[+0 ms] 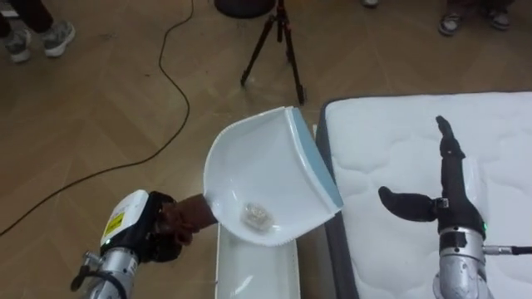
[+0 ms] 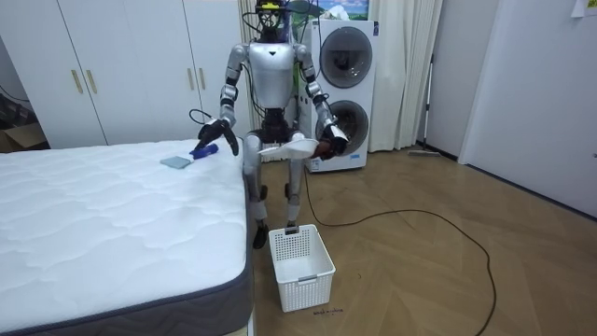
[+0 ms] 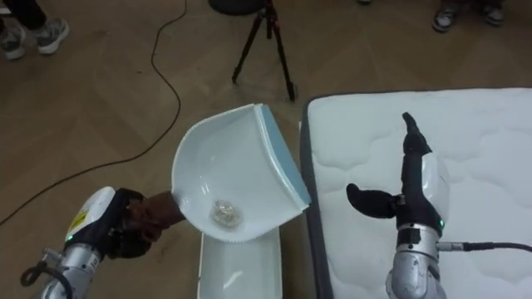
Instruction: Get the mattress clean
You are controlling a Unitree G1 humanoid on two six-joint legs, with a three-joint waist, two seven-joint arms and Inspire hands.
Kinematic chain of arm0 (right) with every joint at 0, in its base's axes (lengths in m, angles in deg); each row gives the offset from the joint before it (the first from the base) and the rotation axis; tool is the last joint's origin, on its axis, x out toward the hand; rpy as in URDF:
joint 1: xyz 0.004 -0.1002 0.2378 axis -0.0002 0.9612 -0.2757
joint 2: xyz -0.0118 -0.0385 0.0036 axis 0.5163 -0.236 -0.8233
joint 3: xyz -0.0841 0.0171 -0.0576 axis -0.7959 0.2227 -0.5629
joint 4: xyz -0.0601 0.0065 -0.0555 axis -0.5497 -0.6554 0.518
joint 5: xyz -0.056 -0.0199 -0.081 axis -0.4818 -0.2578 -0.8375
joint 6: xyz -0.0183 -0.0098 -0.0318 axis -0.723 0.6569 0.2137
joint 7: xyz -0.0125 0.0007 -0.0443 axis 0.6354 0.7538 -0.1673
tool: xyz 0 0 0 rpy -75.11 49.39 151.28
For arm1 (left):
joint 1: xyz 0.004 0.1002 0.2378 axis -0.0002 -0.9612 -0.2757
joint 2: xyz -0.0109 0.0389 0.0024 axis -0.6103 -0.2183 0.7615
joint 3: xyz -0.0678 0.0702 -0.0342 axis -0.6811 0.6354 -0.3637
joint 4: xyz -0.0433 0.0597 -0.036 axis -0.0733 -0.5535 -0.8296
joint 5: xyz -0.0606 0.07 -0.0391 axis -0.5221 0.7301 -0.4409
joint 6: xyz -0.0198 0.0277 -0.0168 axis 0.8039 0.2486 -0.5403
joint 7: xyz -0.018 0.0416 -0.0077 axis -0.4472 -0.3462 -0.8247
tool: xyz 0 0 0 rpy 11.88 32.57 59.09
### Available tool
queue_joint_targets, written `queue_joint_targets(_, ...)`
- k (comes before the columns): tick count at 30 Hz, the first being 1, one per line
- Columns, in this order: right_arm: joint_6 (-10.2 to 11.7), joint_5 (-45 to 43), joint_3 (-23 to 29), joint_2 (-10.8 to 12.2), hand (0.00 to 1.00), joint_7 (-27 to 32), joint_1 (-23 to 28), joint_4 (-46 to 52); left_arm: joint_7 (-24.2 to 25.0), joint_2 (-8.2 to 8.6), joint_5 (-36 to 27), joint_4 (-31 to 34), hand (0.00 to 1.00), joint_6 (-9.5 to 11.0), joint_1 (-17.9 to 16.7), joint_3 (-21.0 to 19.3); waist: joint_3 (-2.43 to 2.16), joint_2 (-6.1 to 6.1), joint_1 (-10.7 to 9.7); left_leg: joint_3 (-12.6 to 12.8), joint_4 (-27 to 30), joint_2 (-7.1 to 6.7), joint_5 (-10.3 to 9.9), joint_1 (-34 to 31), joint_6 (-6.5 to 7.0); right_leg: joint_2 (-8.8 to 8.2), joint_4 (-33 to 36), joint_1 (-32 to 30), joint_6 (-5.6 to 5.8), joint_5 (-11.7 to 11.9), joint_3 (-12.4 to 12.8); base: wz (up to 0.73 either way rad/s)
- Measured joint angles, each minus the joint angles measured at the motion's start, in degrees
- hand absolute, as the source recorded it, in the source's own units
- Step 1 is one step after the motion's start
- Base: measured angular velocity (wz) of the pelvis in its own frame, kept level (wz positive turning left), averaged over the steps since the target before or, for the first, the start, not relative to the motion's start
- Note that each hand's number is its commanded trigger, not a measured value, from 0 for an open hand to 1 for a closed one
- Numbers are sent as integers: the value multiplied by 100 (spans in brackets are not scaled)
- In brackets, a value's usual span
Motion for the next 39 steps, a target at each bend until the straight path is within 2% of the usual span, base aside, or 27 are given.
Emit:
queue_joint_targets(3,-3,-41,-14,3,0,-67,-76,-290,56,-161,4,-144,100,1,86,1,-2,60,-11,141,147,-23,-26,-149,41,-103,427,-285,17,-105,62,-3)
queue_joint_targets(5,-4,-38,-22,0,0,-123,-222,-543,105,-302,1,-456,100,20,335,14,26,113,-56,152,305,-46,-45,-308,68,-159,647,-461,15,-146,108,0)
queue_joint_targets(7,0,-40,-23,-50,0,-188,-358,-636,275,-695,-2,-829,100,32,656,32,63,215,-233,153,557,-81,-84,-665,87,-161,753,-729,41,-197,184,9)
queue_joint_targets(8,2,-51,-22,-70,0,-191,-391,-684,334,-802,11,-876,100,21,714,35,60,248,-283,148,614,-85,-84,-744,87,-162,775,-810,42,-197,187,4)
queue_joint_targets(10,-2,-99,7,-144,0,-195,-409,-832,589,-1269,28,-1014,100,1,928,67,87,357,-379,148,780,-117,-80,-990,87,-169,961,-1098,50,-199,318,0)
queue_joint_targets(11,-1,-103,6,-179,0,-200,-413,-858,623,-1371,38,-1044,100,-19,975,93,92,400,-417,145,814,-128,-81,-1048,88,-176,1001,-1153,53,-201,323,0)
queue_joint_targets(13,-4,-137,20,-328,0,-202,-427,-925,762,-1643,68,-1181,100,-100,1167,284,113,594,-530,143,868,-216,-57,-1188,113,-286,1228,-1377,93,-231,330,6)
queue_joint_targets(14,-4,-230,53,-351,0,-202,-434,-924,811,-1671,101,-1225,100,-102,1196,286,116,650,-570,154,883,-244,-49,-1231,126,-331,1311,-1440,107,-255,335,6)
queue_joint_targets(16,1,-437,66,-418,0,-200,-458,-940,964,-1777,117,-1463,100,-122,1270,287,119,793,-712,288,888,-361,-5,-1320,186,-475,1674,-1722,153,-384,524,-6)
queue_joint_targets(19,-1,-506,62,-497,0,-196,-476,-962,1089,-1928,115,-1671,100,-174,1319,301,141,934,-834,408,887,-438,14,-1475,201,-554,1914,-2022,183,-478,720,-13)
queue_joint_targets(24,-15,-478,36,-504,0,-196,-482,-1078,1188,-2216,123,-1794,100,-290,1345,667,162,1051,-964,579,885,-436,45,-1709,190,-576,2138,-2413,130,-540,877,-10)
queue_joint_targets(27,-16,-474,38,-549,0,-181,-471,-1090,1221,-2309,249,-1875,100,-362,1407,902,163,1103,-1019,668,886,-437,44,-1803,185,-600,2276,-2591,88,-610,949,-8)
queue_joint_targets(29,-25,-473,34,-605,0,-153,-472,-1090,1246,-2315,353,-1920,100,-402,1459,938,167,1142,-1074,710,887,-450,44,-1868,182,-630,2356,-2701,67,-663,970,0)
queue_joint_targets(33,-130,-475,-20,-724,0,-55,-473,-1100,1283,-2329,363,-2046,100,-491,1597,1143,167,1172,-1140,997,873,-421,32,-1902,165,-677,2514,-2830,37,-782,1044,-1)
queue_joint_targets(35,-139,-478,-21,-739,0,-39,-490,-1100,1288,-2328,366,-2164,100,-491,1676,1212,176,1206,-1193,1008,871,-413,28,-1928,159,-679,2510,-2858,27,-804,1028,7)
queue_joint_targets(37,-242,-477,-32,-736,0,-10,-533,-1095,1292,-2328,365,-2417,100,-529,1792,1266,185,1246,-1224,1087,841,-393,28,-1962,157,-678,2531,-2935,20,-811,1051,0)
queue_joint_targets(39,-255,-476,-50,-737,0,21,-555,-1078,1292,-2328,360,-2552,100,-643,1814,1271,180,1274,-1225,1159,817,-386,28,-1965,158,-671,2547,-2980,22,-817,1106,-11)
